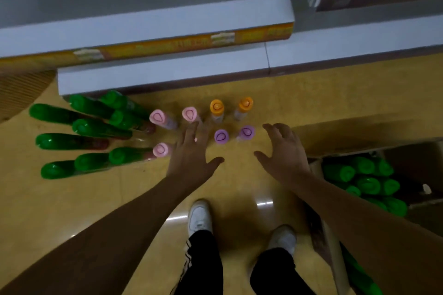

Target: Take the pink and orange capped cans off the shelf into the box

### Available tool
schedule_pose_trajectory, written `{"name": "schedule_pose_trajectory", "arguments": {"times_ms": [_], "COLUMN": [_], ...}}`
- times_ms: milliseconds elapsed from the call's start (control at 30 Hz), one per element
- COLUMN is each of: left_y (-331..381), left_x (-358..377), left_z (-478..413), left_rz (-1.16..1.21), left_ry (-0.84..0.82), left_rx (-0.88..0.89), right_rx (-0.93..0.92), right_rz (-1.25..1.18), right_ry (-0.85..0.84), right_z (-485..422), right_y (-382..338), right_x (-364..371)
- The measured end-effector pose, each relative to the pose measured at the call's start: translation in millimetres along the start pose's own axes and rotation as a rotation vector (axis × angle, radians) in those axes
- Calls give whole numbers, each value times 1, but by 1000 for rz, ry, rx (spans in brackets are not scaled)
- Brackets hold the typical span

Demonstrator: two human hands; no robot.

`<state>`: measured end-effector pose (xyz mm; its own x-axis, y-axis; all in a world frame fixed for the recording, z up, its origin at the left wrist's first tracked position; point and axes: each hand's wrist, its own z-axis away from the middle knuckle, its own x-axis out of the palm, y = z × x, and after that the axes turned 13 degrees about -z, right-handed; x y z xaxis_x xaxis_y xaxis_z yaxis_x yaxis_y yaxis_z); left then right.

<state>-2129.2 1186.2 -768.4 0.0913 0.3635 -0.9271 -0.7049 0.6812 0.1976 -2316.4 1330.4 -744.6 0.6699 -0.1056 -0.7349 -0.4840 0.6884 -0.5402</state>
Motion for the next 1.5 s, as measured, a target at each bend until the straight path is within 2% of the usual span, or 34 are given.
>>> {"name": "schedule_pose_trajectory", "arguments": {"times_ms": [533, 767, 900, 1000, 1267, 1367, 1500], "left_y": [7, 14, 21, 20, 16, 15, 22], "left_x": [126, 154, 167, 178, 189, 178, 141], "left_z": [-58, -91, -107, -114, -113, -109, -98], "left_rz": [21, -84, -110, -111, -63, -37, -52], "left_ry": [18, -90, -127, -125, -50, -75, -65], "left_rx": [60, 43, 5, -3, 24, 25, 114], "right_rx": [-82, -79, -68, -91, -121, -74, -39], "right_rz": [152, 74, 47, -3, -77, -107, -111], "right_ry": [-141, -127, -184, -162, -113, -94, -98], "right_z": [-85, -124, -139, -143, -142, -135, -119], "right_y": [61, 77, 91, 100, 105, 98, 82], "right_x": [100, 117, 135, 146, 151, 142, 111]}}
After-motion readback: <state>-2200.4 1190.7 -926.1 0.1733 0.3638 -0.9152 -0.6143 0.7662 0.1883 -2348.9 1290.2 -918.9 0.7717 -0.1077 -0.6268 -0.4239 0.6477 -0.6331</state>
